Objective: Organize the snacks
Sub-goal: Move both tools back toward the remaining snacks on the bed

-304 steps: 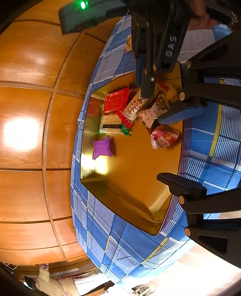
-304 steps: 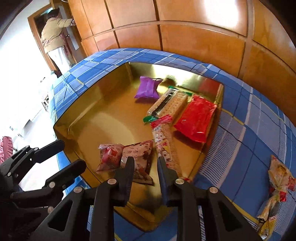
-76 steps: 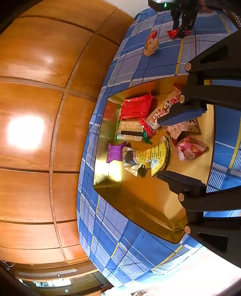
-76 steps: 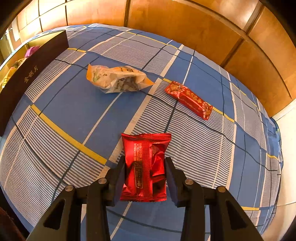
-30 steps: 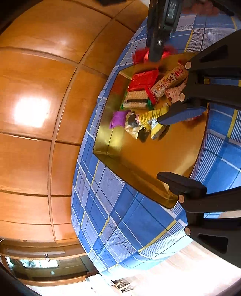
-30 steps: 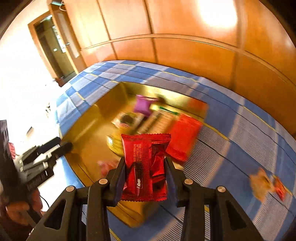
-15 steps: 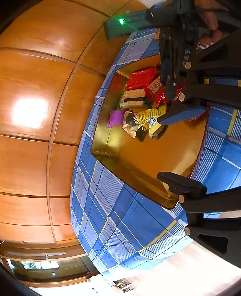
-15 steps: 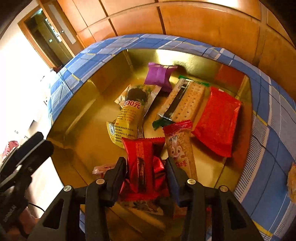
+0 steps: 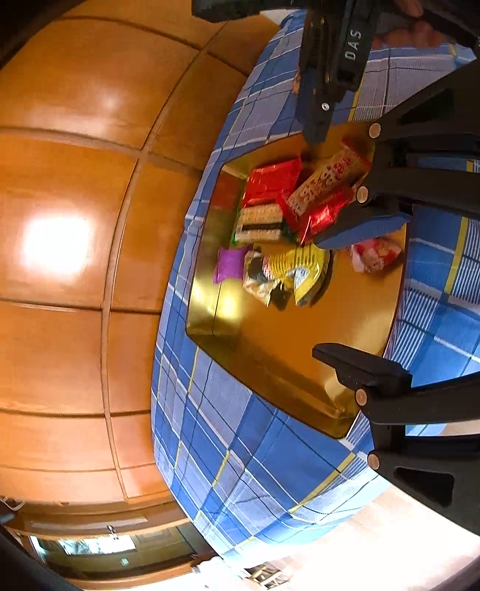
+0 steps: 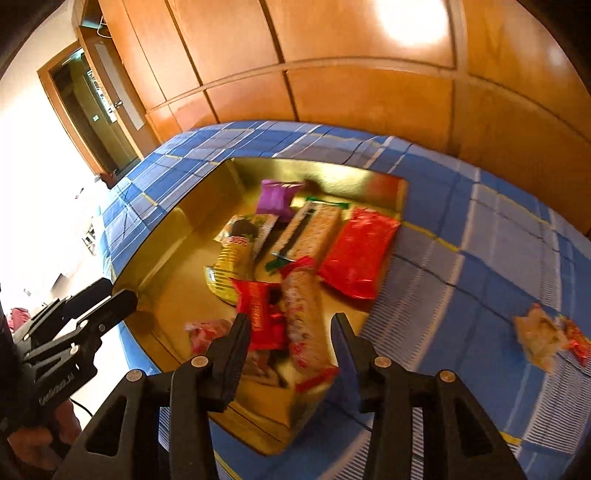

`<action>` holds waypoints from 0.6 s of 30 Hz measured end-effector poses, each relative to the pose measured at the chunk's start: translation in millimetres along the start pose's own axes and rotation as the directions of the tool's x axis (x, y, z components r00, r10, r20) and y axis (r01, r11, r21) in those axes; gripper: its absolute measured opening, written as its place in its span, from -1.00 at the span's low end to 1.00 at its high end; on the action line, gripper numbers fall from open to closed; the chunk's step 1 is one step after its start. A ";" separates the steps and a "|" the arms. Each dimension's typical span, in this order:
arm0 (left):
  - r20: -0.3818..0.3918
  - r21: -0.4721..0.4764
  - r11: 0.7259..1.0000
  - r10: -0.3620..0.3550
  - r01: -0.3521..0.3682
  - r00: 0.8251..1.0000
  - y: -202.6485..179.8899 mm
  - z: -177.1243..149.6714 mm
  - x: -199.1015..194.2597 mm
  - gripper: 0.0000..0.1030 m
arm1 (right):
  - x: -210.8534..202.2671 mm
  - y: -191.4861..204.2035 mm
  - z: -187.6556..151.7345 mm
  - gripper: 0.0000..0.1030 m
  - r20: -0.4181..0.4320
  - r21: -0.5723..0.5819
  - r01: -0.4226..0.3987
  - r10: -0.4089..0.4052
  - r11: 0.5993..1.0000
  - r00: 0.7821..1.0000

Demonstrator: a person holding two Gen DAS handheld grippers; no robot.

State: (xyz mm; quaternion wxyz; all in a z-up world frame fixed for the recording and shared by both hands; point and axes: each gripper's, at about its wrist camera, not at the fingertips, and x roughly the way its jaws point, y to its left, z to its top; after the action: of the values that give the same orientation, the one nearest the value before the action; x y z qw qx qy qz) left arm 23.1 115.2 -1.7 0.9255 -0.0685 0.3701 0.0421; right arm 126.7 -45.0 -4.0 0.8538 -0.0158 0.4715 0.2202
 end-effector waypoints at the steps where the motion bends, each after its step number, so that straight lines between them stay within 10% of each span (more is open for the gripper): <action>1: -0.001 0.010 1.000 -0.005 0.005 1.000 -3.4 -0.4 -0.5 0.04 | -5.9 -3.6 -2.7 -0.12 0.008 -0.003 0.012 -0.012 1.000 1.000; 18: -0.012 0.175 0.982 -0.073 0.074 0.997 -61.3 -5.5 -8.5 0.04 | -83.8 -118.8 -30.7 -0.12 0.050 0.060 0.267 -0.270 0.962 0.962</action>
State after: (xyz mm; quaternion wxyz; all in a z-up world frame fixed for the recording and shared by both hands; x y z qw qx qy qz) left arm 21.1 53.5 6.1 0.9279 -0.0003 0.3720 -0.0249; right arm 110.2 -189.8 25.6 0.8890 -0.0510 0.4459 0.0903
